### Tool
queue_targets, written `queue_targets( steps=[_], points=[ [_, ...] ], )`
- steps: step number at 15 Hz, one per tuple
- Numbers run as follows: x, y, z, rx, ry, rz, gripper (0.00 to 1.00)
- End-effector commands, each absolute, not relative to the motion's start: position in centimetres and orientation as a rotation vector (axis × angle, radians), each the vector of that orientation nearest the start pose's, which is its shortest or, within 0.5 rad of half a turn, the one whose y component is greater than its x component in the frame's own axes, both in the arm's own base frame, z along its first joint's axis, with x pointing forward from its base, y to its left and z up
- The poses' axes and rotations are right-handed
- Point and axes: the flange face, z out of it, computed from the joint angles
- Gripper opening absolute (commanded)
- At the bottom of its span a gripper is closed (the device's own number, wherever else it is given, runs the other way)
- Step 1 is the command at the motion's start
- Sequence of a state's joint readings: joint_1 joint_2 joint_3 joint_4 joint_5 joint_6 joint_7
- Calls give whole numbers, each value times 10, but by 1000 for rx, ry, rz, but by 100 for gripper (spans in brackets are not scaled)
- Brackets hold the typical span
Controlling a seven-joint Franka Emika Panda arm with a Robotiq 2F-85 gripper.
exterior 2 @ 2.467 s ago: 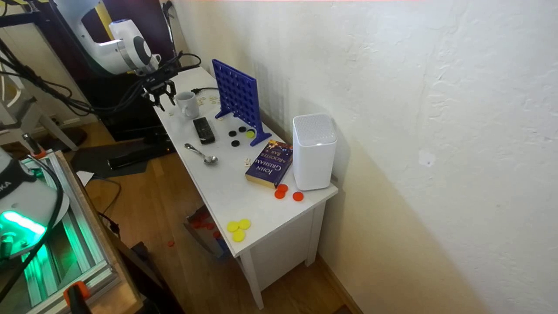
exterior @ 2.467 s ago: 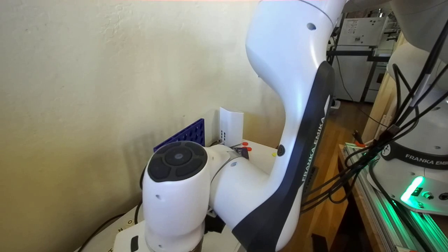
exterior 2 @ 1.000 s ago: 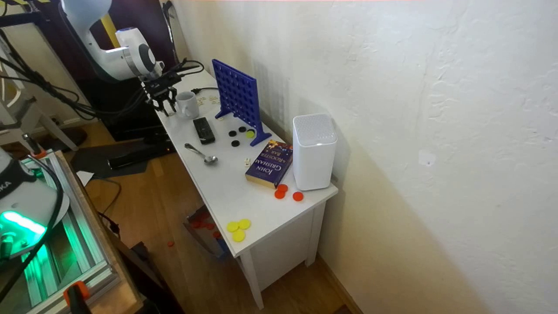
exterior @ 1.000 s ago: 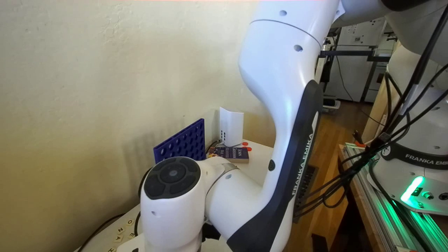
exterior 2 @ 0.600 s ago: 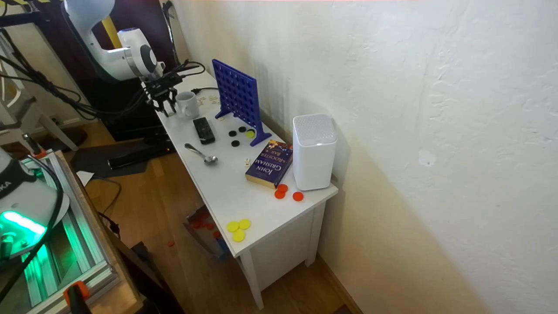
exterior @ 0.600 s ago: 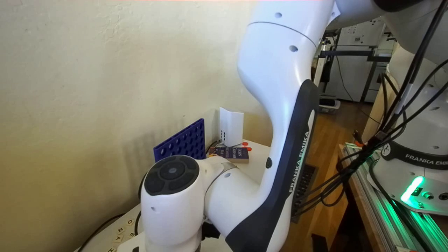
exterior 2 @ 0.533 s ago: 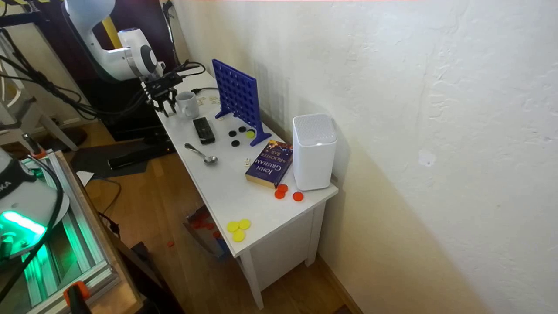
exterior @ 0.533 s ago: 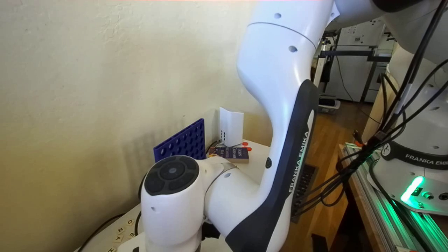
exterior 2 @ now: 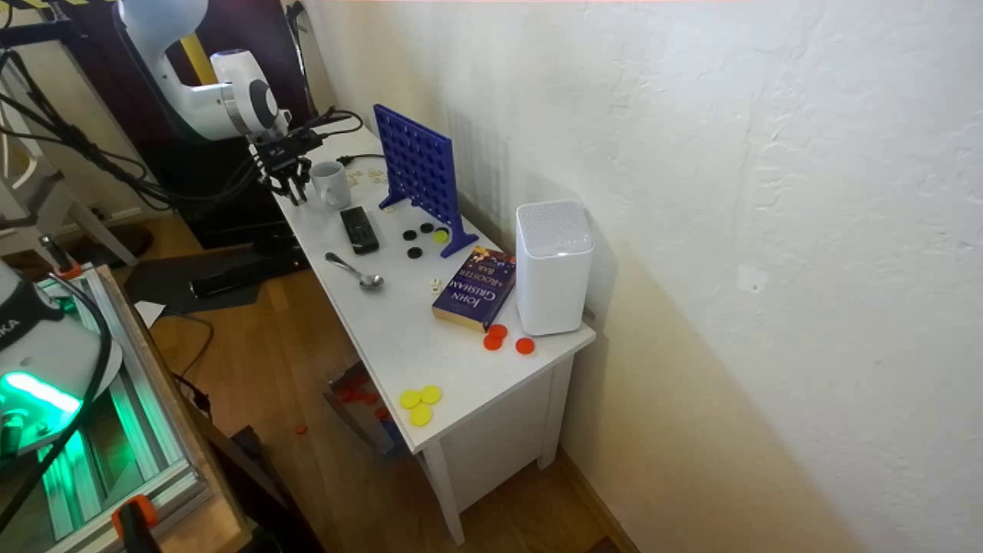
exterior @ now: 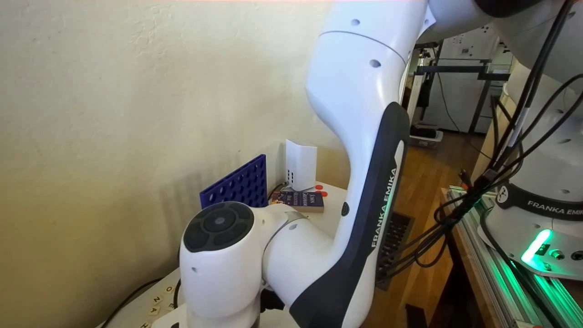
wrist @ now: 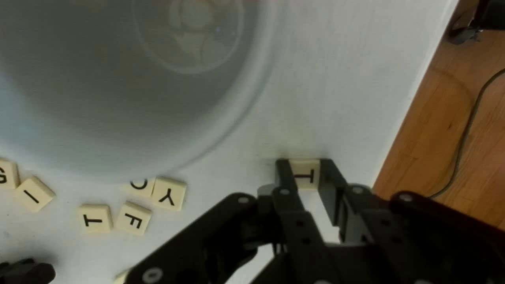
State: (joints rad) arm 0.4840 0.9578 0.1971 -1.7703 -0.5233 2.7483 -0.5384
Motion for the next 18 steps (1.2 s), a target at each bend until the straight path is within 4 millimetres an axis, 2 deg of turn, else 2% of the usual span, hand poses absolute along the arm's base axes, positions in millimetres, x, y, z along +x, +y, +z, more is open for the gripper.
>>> queue_targets(
  steps=[1, 3, 4, 9, 11, 14, 16, 18],
  points=[
    [481, 411, 33, 2121, 2253, 92, 5],
    [482, 413, 42, 2120, 2240, 93, 5],
    [484, 415, 53, 2123, 2232, 92, 5],
    [484, 424, 127, 2144, 2293, 79, 5],
    [489, 419, 156, 2223, 2307, 81, 5],
    [501, 400, 192, 2494, 2181, 108, 5],
    [511, 374, 204, 2640, 2002, 130, 5],
    [520, 343, 207, 2734, 1835, 144, 5]
  ],
)
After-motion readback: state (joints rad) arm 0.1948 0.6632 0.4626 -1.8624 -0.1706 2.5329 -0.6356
